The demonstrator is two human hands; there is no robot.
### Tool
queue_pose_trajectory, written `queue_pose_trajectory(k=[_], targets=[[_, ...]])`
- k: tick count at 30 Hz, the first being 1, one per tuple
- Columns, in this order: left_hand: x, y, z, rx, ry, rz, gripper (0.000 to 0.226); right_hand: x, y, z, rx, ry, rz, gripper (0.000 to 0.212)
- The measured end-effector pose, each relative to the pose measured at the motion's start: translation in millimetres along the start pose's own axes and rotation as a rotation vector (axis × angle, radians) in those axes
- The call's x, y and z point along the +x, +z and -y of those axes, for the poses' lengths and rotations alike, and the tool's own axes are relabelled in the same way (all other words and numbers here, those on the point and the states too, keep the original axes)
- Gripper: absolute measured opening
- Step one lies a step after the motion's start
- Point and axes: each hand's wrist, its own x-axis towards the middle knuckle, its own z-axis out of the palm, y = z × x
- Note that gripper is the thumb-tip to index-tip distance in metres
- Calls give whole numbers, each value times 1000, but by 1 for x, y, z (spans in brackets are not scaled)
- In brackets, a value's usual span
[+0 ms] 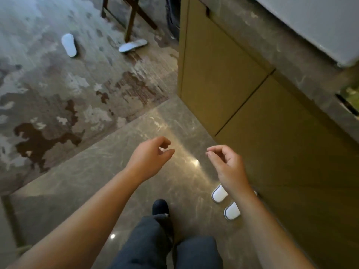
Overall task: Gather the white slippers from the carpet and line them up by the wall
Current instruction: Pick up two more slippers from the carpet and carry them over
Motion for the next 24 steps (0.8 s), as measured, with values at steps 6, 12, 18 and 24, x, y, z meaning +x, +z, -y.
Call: queue_pose_trajectory(k=[6, 12, 18, 24], targets=[[10, -73, 12, -188, -50, -171, 25, 37, 45, 57, -26, -63, 102, 21], [86, -134, 14, -255, -38, -299, 24, 114, 74, 79, -26, 7, 150, 16], [190, -219, 31, -296, -142, -434, 21, 258, 128, 149, -48, -74, 310, 16], [246, -307, 65, -365, -277, -653, 12, 386, 208, 251, -134, -284, 548, 11]])
